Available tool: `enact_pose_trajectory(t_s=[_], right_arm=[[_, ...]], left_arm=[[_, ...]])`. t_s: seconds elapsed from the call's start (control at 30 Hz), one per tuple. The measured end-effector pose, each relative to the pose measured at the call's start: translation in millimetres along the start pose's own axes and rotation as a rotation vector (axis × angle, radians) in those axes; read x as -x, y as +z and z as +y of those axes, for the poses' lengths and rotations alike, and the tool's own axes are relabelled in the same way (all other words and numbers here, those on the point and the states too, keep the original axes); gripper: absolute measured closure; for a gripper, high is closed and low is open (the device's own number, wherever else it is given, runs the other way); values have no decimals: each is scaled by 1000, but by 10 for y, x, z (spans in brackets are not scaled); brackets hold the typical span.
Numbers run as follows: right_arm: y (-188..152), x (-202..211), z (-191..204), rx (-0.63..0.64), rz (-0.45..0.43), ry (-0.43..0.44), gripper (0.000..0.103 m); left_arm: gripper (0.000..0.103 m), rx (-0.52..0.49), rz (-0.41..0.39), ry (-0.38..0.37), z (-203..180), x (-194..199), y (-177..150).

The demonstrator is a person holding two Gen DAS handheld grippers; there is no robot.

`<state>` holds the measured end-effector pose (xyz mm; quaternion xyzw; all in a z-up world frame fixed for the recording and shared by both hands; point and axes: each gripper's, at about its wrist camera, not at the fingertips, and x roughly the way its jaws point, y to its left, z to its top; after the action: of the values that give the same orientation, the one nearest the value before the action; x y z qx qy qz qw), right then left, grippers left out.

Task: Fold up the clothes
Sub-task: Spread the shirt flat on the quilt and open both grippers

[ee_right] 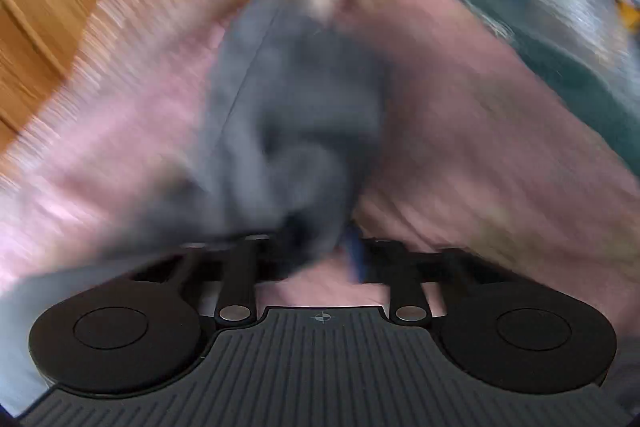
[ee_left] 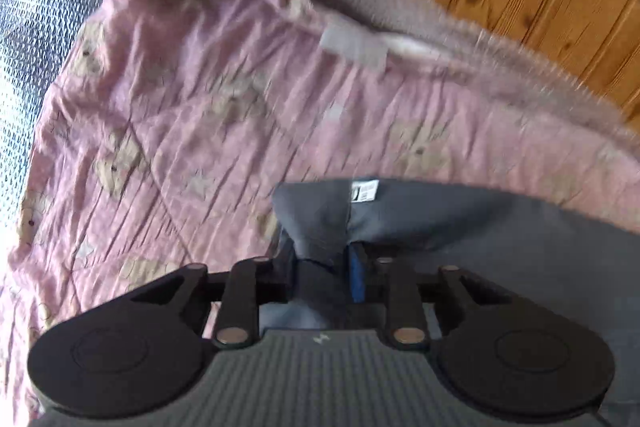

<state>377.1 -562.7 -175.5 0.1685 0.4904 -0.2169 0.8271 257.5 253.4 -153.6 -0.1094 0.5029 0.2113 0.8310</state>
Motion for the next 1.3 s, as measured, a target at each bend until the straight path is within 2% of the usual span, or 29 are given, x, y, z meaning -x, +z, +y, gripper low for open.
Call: enact_pose_trajectory(t_s=[0.03,0.07,0.1,0.13,0.17,0.23,0.3,0.37,0.4,0.47,0.53,0.6,0.67,0.73,0.8,0.9,1.03,1.1,1.23,1.3], right_arm=[[-37,190,-107,-36,-52,19,56],[-104,391,-204,-55,-97,42,53],[-233,613,-285,-40,-129,73,38],[-363,835,-365,-25,-161,104,24],[-492,1057,-445,-10,-192,136,21],[-761,1435,-598,36,-239,183,17],[-1102,1316,-643,177,-155,135,12],[-1433,1012,-639,315,-18,45,15],[-1575,1018,-640,360,-5,-6,28],[-1824,1103,-641,431,3,-73,27],[-1898,1555,-634,411,-89,26,10],[-2000,1969,-613,460,-155,122,3],[-2117,2338,-579,555,-205,205,3],[-2245,2570,-523,705,-231,213,3],[-2395,2753,-542,818,-247,175,2],[-2613,2919,-657,895,-214,120,2],[-2848,2931,-907,869,-136,82,2],[-2931,2907,-1002,854,-132,108,2],[-2950,2828,-1160,867,-136,236,2],[-2913,2744,-1224,897,-145,241,2]], left_arm=[[73,-11,-16,19,-16,69,-44],[68,-2,-48,10,19,231,-113],[62,18,-91,-17,84,447,-197],[52,38,-116,-57,154,645,-314],[48,59,-131,-105,228,832,-449],[42,71,-81,-175,311,1032,-788],[37,41,45,-169,249,1017,-1157],[37,-26,134,-103,108,1003,-1479],[37,-46,151,-84,26,1050,-1582],[32,-66,169,-75,-138,1181,-1718],[23,-99,170,-82,-317,1333,-1828],[22,-161,134,-123,-531,1530,-1885],[15,-225,98,-164,-740,1729,-1961],[13,-289,64,-204,-934,1924,-2085],[13,-339,49,-243,-1081,2080,-2243],[12,-389,64,-296,-1234,2217,-2554],[12,-402,93,-301,-1190,2355,-2949],[12,-399,104,-283,-1115,2446,-3104],[12,-395,112,-234,-1067,2648,-3366],[12,-392,105,-206,-1119,2728,-3471]])
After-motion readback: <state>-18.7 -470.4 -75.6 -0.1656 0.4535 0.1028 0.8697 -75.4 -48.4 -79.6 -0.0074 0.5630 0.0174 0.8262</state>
